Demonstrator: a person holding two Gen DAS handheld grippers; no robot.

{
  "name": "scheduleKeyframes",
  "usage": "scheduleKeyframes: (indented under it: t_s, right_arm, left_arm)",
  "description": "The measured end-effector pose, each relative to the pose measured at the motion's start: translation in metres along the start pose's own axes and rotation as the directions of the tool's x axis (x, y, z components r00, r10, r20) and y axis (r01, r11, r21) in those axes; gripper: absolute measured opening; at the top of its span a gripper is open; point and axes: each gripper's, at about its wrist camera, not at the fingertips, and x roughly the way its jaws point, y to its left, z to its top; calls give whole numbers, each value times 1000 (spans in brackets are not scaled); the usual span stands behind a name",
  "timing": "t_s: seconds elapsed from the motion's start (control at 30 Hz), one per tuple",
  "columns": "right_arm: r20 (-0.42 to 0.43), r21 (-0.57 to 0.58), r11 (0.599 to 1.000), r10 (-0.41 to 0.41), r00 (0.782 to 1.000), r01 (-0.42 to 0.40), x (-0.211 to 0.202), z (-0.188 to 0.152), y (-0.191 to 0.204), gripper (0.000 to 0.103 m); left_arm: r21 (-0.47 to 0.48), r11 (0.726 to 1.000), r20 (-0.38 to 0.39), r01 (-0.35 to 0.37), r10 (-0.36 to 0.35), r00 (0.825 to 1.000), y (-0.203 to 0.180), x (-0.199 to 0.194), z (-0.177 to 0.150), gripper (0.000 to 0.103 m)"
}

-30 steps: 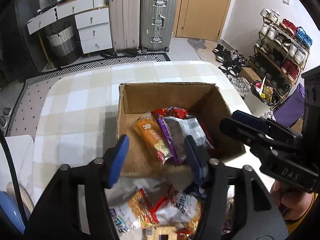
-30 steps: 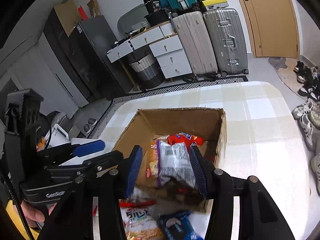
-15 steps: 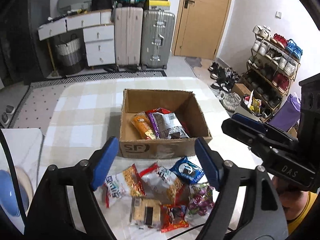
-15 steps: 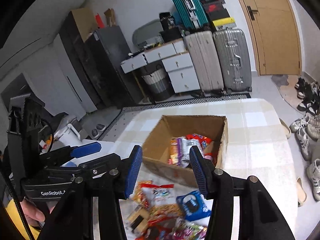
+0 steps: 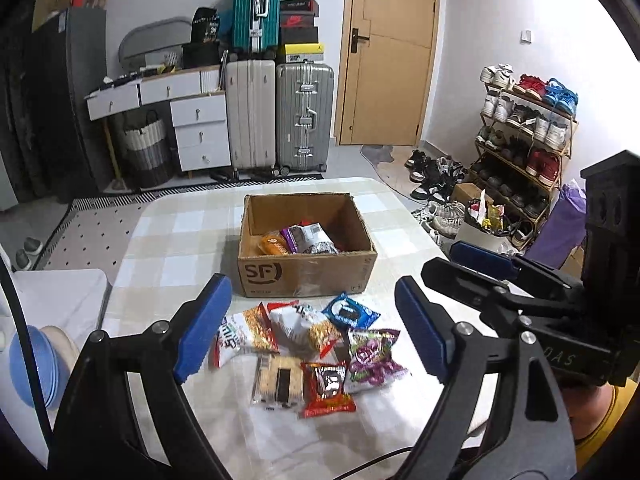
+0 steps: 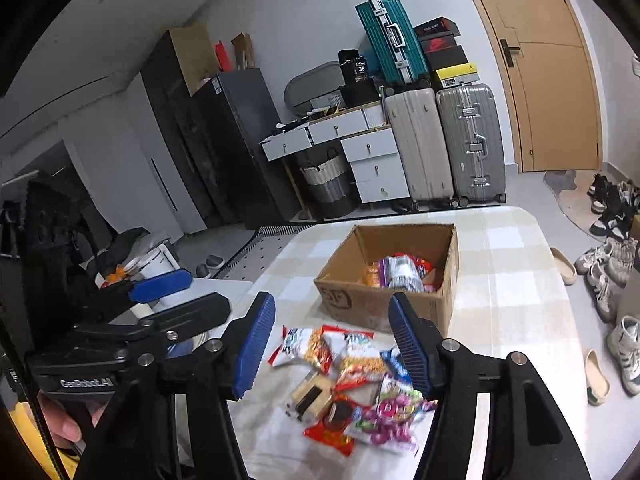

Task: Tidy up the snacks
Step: 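Withdraw both tools from the box back over the snack pile, then grasp the purple candy bag with the right tool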

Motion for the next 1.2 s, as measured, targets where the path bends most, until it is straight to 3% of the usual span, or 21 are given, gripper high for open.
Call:
scheduleKeyframes:
  t_s: [0.17,0.33,0.4,0.47,0.57,0.67,0.8,0.97,1.1,1.2]
  right_arm:
    - [6,13,1000,-3,1000,3,-20,-25,5,61]
    - [8,22,1000,-5,1000,5,-30,-44,7,62]
    - [11,24,1000,-4,1000,4,-33,-51,6,68]
    - [16,21,1000,-2,1000,2,-32,-57,6,70]
    - [17,6,1000,-6,1000,6,-28,-67,5,74]
    - [12,1,1000,-16,1000,16,-20,-76,1,84]
    - [-8,13,1000,-28,1000,29,-2,-89,-13,89]
    - [-106,30,997,-71,992,75,37,-106,-39,91]
    - [-196,85,990,-95,976,114,67,-120,-64,91]
    - [-244,104,986,-102,964,131,82,-124,-75,91]
  left_arm:
    - [30,999,23,-24,23,999,-15,-41,-30,83]
    - [-69,998,12,13,-12,1000,0,-70,-64,85]
    - [-95,995,14,1,1,1000,11,-79,-76,87]
    - [-107,994,16,-13,15,1000,24,-77,-83,90]
    - [-140,990,35,-27,32,999,41,-80,-102,103]
    - [-178,983,22,-32,37,999,62,-62,-110,102]
    - [-224,974,-35,-40,33,999,81,-11,-117,102]
    - [-222,973,-89,-59,41,995,87,42,-130,102]
    - [-256,967,-179,-14,-33,983,95,79,-136,102]
    - [-250,968,-186,-24,-24,982,96,88,-134,102]
